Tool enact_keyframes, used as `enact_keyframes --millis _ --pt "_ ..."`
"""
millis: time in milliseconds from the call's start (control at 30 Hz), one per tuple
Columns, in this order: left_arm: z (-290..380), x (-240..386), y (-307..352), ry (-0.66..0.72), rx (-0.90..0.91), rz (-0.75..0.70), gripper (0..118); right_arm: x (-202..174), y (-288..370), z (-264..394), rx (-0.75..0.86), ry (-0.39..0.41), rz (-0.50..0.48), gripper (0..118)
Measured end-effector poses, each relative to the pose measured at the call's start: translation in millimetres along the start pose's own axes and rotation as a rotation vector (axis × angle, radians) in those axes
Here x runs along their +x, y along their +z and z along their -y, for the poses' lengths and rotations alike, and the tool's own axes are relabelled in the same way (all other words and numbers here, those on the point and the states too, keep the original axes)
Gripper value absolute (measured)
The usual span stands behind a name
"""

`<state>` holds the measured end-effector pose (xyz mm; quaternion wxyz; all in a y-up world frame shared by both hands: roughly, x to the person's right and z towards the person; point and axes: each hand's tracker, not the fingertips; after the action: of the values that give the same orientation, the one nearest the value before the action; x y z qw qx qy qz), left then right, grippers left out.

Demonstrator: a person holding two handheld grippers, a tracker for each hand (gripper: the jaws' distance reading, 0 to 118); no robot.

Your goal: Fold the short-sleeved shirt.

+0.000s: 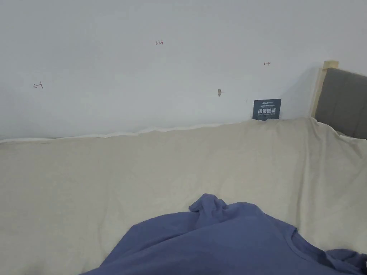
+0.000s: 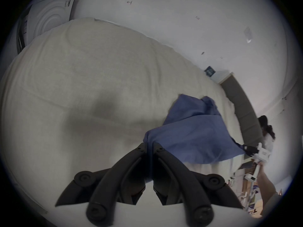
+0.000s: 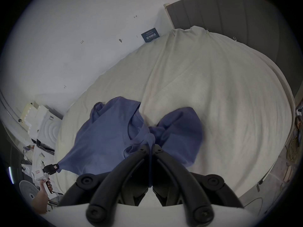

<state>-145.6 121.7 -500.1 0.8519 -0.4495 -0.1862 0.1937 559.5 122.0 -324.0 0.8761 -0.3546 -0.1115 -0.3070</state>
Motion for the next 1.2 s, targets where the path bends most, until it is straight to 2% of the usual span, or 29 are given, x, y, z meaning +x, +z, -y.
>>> enact_keyframes --millis 67,133,200,333,400,433,467,500,533,567,600,633,700,767,867,933,1000,1033,1067,1100,1133,1167,1200 --pt "-2 0 19 -0.017 -0.001 0.029 7 4 19 3 0.017 -0.031 -0.076 3" --pt "2 8 36 -0.091 0.009 0.025 7 5 36 2 0.03 -0.019 -0.073 3" --pt "1 9 45 -0.097 -0.014 0.03 7 5 48 2 0.017 -0.013 -0.077 3" --pt "10 -4 32 -0.066 -0.142 -0.01 8 3 45 15 -0.082 0.057 -0.009 4" --pt "20 -13 16 -0.091 -0.173 -0.077 9 15 23 24 -0.117 0.046 0.039 5" --pt "23 -17 8 -0.091 -0.19 -0.102 15 19 15 28 -0.133 0.022 0.066 7" --pt "26 -21 2 -0.078 -0.204 -0.132 30 22 6 33 -0.141 -0.007 0.094 10" --pt "28 -25 -3 -0.065 -0.208 -0.154 56 26 0 37 -0.157 -0.018 0.114 19" --pt "30 -30 -6 -0.048 -0.209 -0.179 91 32 -6 41 -0.167 -0.023 0.142 49" --pt "34 -38 -10 -0.026 -0.216 -0.207 106 33 -8 44 -0.161 -0.012 0.181 77" --pt "35 -42 -10 -0.016 -0.223 -0.234 109 34 -9 44 -0.155 0.018 0.227 98" --pt "35 -45 -6 -0.013 -0.221 -0.238 109 33 -8 44 -0.153 0.05 0.265 110" --pt "37 -46 6 -0.022 -0.2 -0.282 109 28 5 42 -0.103 0.147 0.312 110" --pt "37 -38 20 -0.09 -0.154 -0.334 109 18 19 37 -0.035 0.214 0.358 110" --pt "43 -14 49 -0.189 -0.064 -0.299 109 -15 50 37 0.088 0.268 0.324 110" --pt "53 11 70 -0.218 0.057 -0.28 106 -46 70 45 0.176 0.309 0.22 109" --pt "69 31 92 -0.192 0.188 -0.212 93 -78 90 65 0.32 0.373 0.089 104" --pt "76 39 99 -0.175 0.234 -0.179 75 -94 97 76 0.367 0.41 0.012 91" --pt "84 47 105 -0.161 0.277 -0.168 56 -109 100 88 0.392 0.435 -0.034 73" --pt "91 53 108 -0.158 0.311 -0.16 32 -123 102 100 0.419 0.44 -0.052 49" --pt "96 58 110 -0.152 0.317 -0.16 11 -134 103 110 0.433 0.428 -0.068 10" --pt "102 61 112 -0.158 0.324 -0.16 11 -146 103 119 0.428 0.407 -0.099 0" --pt "108 63 115 -0.152 0.343 -0.15 10 -151 99 128 0.431 0.376 -0.141 0"
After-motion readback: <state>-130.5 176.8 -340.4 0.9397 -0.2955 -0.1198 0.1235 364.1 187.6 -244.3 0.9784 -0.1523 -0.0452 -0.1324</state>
